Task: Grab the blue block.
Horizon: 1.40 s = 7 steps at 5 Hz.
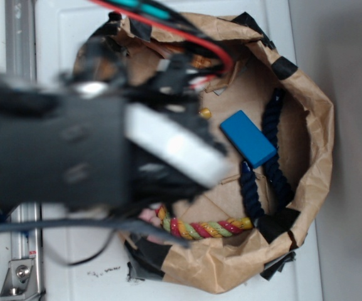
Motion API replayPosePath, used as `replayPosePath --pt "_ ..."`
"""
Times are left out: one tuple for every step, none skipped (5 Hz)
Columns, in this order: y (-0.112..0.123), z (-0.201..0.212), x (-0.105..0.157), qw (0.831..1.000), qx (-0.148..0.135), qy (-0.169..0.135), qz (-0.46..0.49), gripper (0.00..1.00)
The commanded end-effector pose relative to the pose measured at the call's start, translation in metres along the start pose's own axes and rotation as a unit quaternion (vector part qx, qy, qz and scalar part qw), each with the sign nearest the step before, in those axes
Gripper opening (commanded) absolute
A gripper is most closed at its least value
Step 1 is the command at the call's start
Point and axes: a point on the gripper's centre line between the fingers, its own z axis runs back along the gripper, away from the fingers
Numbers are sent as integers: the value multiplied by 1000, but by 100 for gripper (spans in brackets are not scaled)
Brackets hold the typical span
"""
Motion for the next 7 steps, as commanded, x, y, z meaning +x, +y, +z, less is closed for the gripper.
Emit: replayPosePath --pt "25 -52 32 995 -51 -42 -81 100" --pt "16 -84 36 991 -73 -39 -105 100" --pt "5 -117 43 989 -81 -17 -120 100" --pt "-7 -137 52 988 -84 -13 -133 100" --pt "-19 -148 52 989 -92 1 -118 0" --pt "-31 -145 46 986 -114 -9 -119 0" --pt "-47 -135 33 986 -155 11 -67 0"
